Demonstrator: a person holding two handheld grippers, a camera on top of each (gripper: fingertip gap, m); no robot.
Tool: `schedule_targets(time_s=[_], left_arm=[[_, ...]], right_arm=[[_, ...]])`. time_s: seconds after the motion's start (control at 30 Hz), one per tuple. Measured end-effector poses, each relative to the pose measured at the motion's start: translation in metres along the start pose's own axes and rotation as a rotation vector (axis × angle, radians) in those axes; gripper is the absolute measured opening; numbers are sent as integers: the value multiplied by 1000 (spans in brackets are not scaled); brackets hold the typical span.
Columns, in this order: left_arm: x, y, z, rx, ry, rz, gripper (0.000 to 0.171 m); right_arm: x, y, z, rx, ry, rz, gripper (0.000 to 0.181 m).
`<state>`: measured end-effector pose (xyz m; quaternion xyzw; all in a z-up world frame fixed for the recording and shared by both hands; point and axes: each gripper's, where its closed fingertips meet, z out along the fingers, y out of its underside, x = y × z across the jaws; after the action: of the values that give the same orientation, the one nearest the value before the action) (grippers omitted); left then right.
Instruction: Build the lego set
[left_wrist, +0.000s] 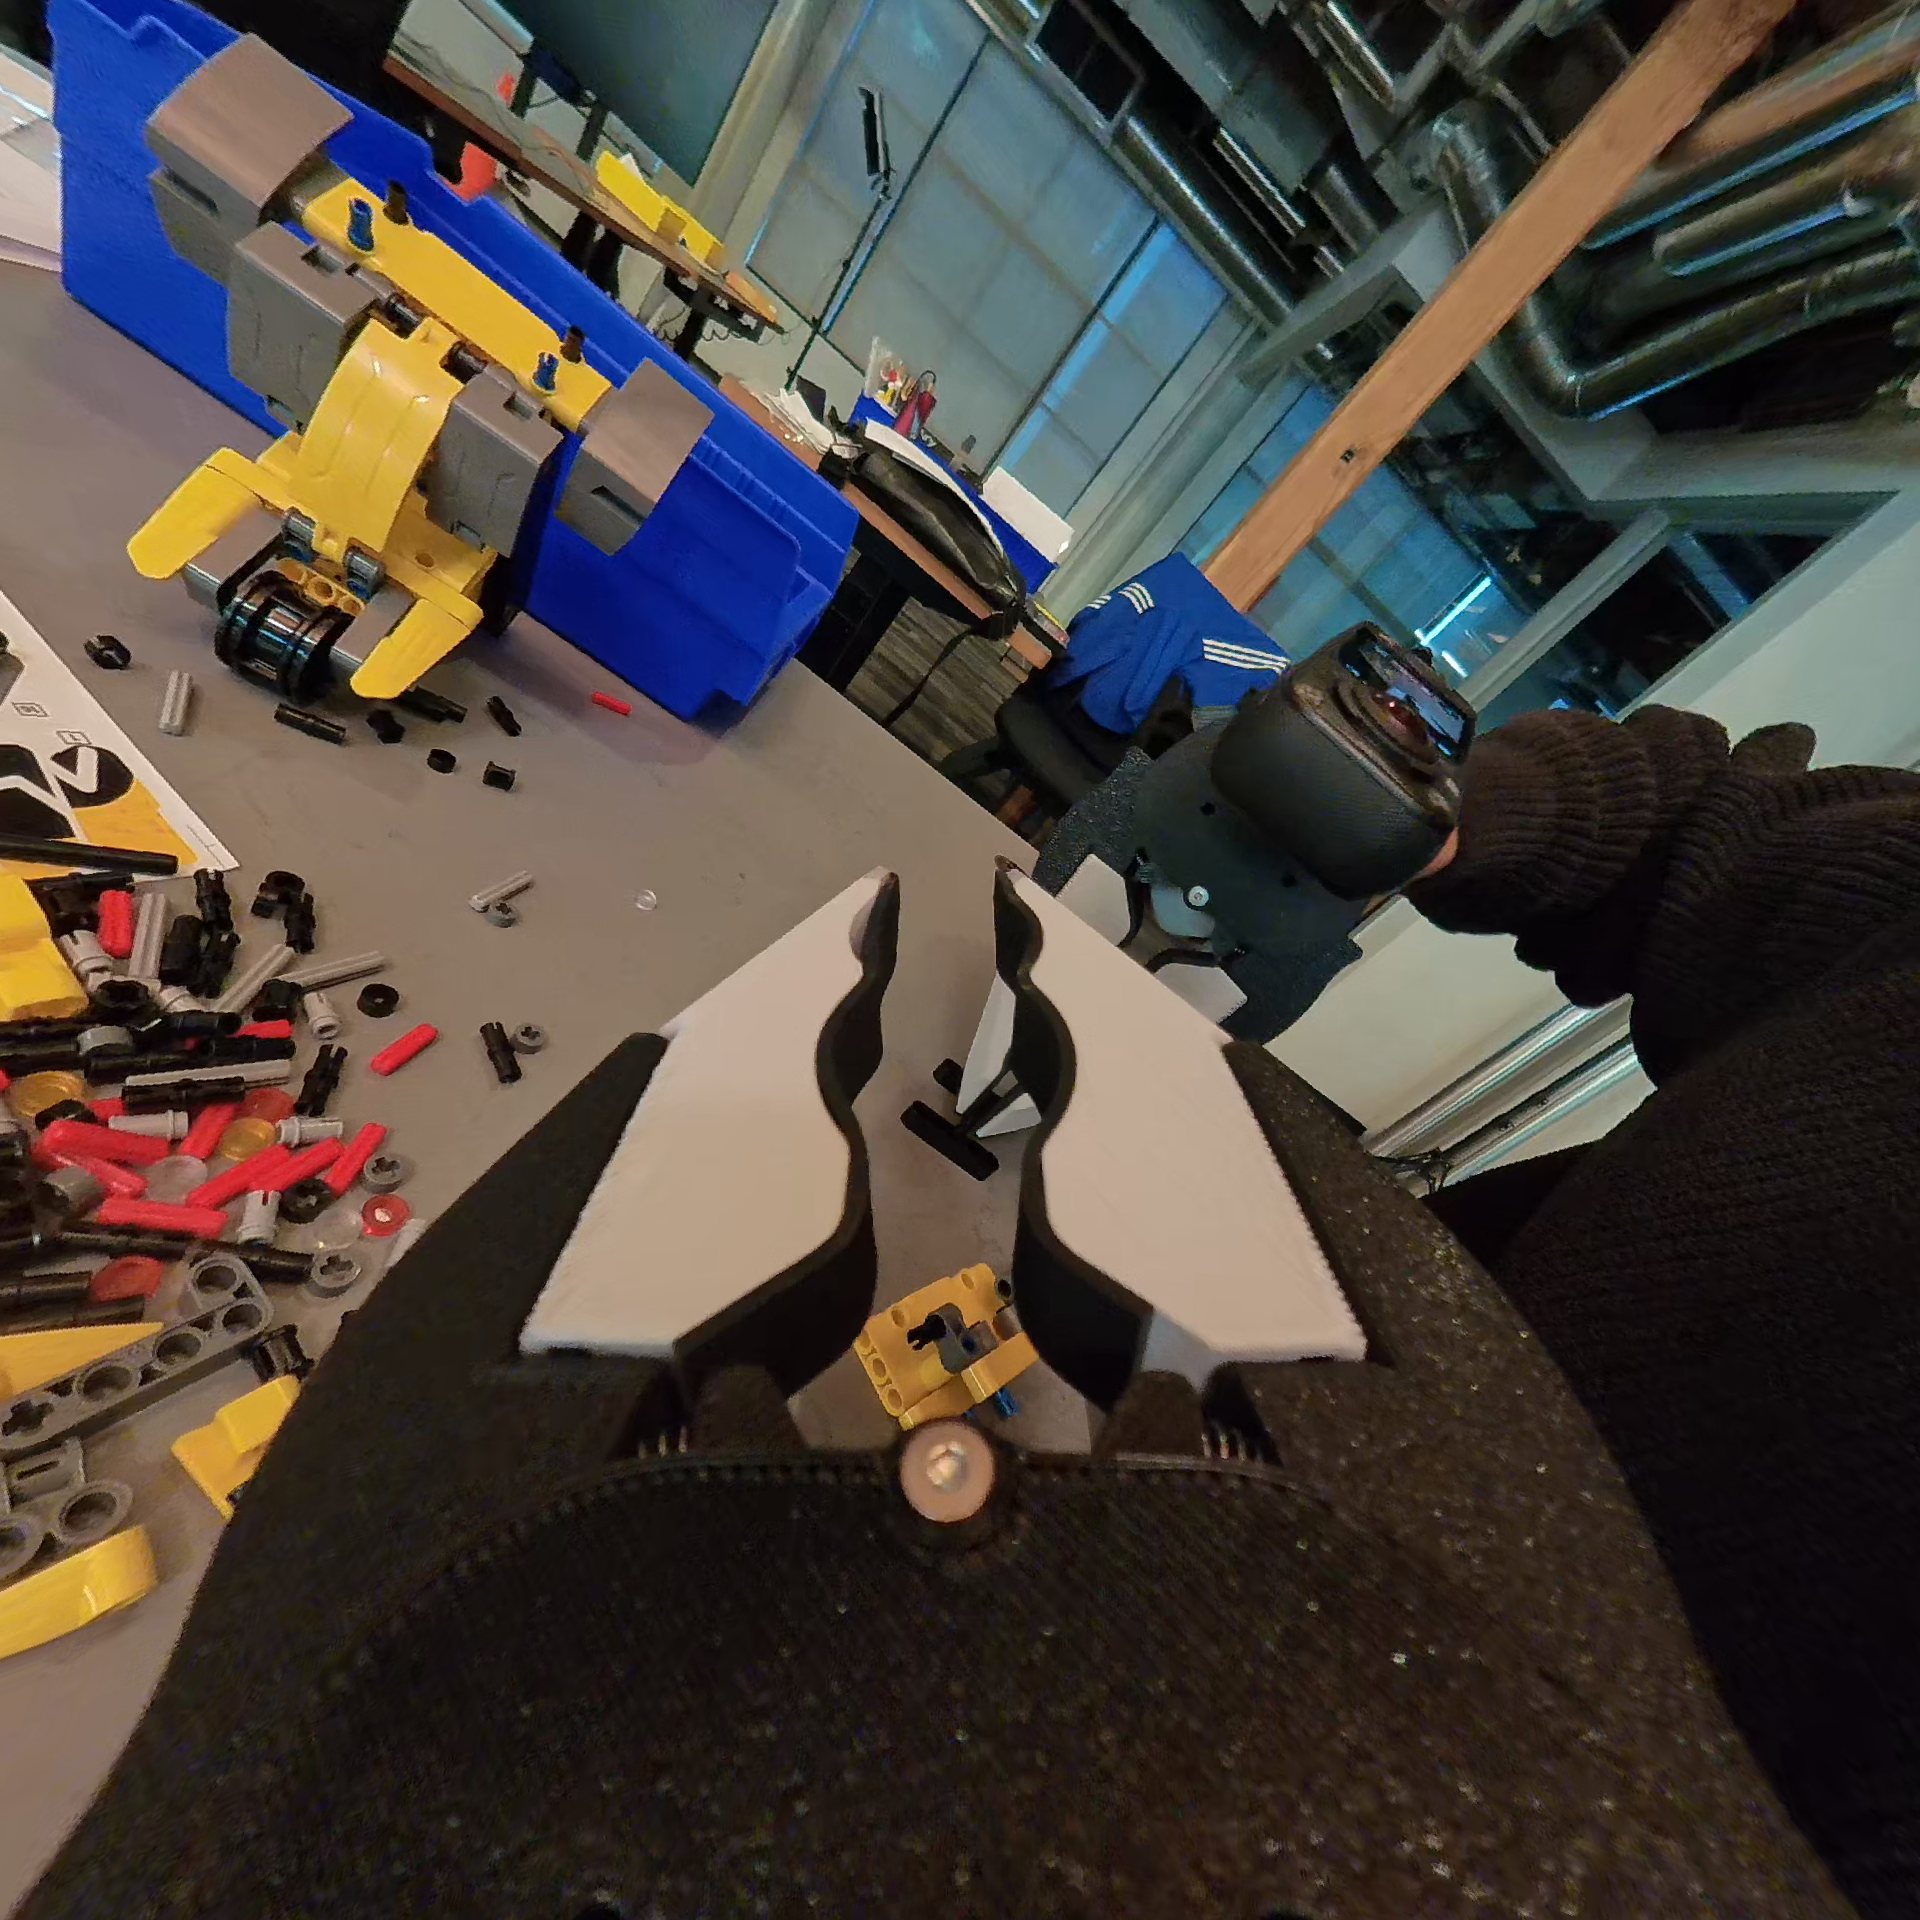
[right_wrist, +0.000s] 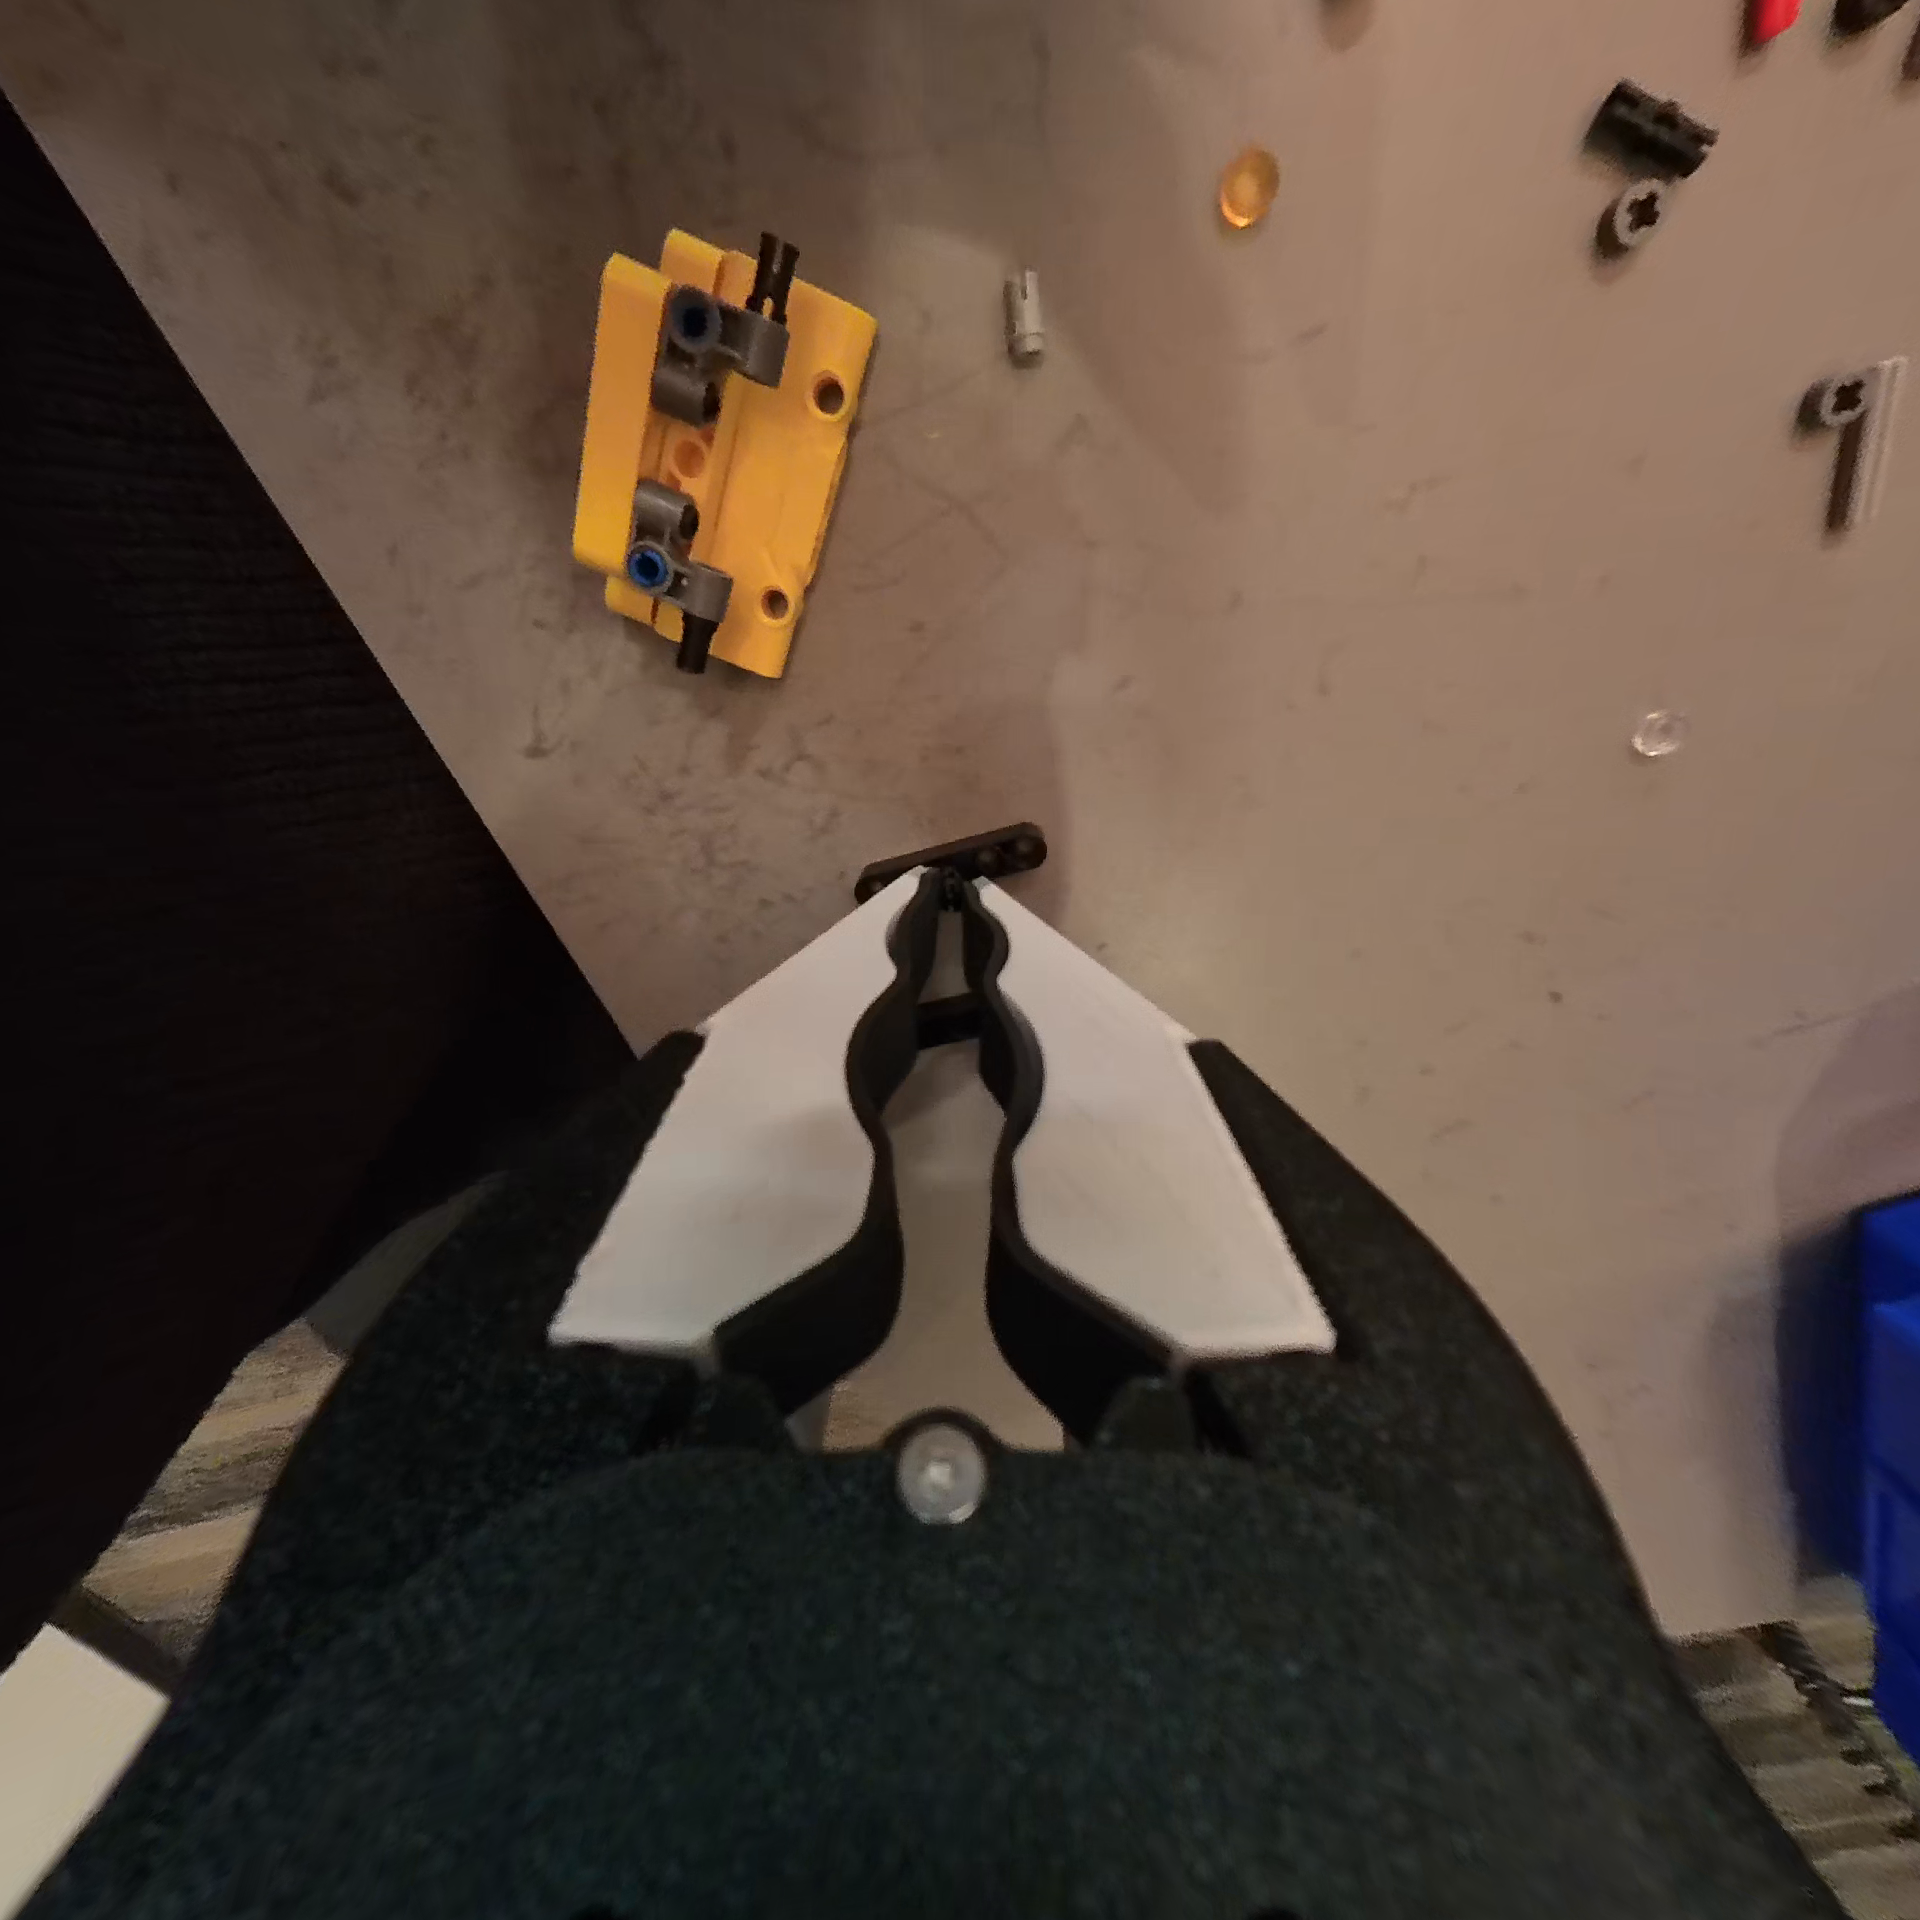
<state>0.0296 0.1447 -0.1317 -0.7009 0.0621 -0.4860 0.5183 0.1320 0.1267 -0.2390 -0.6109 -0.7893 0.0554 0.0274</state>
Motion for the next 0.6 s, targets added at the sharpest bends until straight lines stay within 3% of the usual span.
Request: schedule_targets(time_s=[0.3, 0.6], left_arm=[[0, 0, 0, 2, -2, 0, 16], [0, 0, 0, 0, -3, -1, 16]], right_arm=[[0, 0, 0, 24, -10, -1, 2], [0, 0, 1, 12, 90, -112, 2]])
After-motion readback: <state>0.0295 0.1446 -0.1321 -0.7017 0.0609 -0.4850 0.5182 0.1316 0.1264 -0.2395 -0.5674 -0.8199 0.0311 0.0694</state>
